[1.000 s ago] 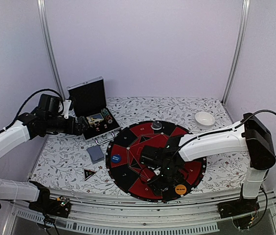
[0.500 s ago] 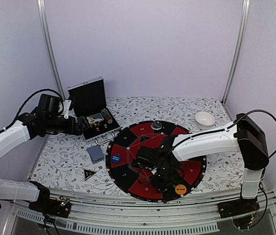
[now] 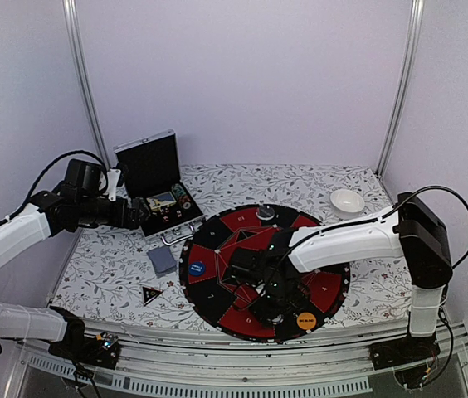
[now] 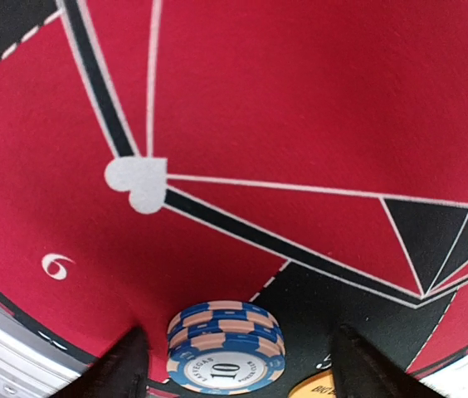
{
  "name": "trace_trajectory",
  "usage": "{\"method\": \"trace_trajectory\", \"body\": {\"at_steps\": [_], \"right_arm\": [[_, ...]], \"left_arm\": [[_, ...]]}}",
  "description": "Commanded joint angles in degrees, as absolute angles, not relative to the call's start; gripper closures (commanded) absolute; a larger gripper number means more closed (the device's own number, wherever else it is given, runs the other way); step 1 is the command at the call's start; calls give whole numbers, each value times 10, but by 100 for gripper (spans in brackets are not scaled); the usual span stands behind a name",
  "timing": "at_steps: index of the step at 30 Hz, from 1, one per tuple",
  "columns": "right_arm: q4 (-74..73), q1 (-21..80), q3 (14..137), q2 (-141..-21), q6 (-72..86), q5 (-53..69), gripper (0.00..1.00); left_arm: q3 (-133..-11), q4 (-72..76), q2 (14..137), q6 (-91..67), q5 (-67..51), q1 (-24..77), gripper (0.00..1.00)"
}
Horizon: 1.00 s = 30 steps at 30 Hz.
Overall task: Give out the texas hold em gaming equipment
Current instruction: Adjust the poker chips pile in the chip case.
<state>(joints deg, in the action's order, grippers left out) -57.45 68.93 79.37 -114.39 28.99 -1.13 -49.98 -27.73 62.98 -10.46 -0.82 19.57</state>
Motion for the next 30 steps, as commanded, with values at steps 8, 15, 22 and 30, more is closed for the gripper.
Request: {"method": "trace_trajectory", "body": {"at_steps": [8,15,22,30], "right_arm": [[-516,690,814,-1072,273,-58,1],[-432,644,741,-948,243,-84,1],[-357,582,667,-885,182,-66,1],[-338,569,656,-904,122,-61,1]], "left_arm": [[-497,-261,640,-91,-14,185,2],[-596,-317,738,-95,6,185,5],[-776,-400,938,-53,163,179,42],[-966,-509,1167,-7,236,156,39]]}}
